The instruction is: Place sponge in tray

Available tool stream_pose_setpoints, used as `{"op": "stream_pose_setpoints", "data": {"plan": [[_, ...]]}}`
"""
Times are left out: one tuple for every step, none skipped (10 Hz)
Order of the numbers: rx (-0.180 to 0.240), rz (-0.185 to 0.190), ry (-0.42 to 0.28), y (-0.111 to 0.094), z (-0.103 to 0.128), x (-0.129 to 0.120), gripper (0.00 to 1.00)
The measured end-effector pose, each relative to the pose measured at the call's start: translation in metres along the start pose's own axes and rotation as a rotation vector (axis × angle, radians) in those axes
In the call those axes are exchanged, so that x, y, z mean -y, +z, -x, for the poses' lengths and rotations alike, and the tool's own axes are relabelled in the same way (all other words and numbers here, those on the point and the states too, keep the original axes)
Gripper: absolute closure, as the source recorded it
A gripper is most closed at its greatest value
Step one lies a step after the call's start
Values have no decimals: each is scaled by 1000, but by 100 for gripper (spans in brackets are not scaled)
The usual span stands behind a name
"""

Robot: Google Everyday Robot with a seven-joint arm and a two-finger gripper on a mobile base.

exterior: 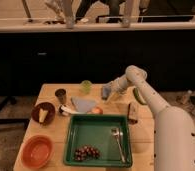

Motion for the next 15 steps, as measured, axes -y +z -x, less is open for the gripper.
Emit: {"op": "stream_pose_setpoints", "data": {"plan": [[2, 2, 7, 1, -4, 0, 20], [4, 1, 14, 1, -8, -1, 20], [3, 3, 18, 1, -10, -1, 20], [3, 4, 26, 2, -14, -2, 20], [1, 5, 35, 2, -18, -3, 20], [0, 6, 43, 2, -21, -4, 22], [-2, 10, 48, 3, -23, -6, 29], [-2, 10, 53, 3, -25, -6, 40], [-1, 4, 56, 3, -26, -6, 50], [1, 6, 59, 2, -27, -8, 59], [4, 5, 60, 0, -27, -10, 72], [7, 2, 61, -2, -28, -11, 80], [9, -2, 62, -4, -28, -11, 88], [11, -5, 62, -5, -27, -12, 98], [11, -2, 63, -7, -27, -14, 100]]}}
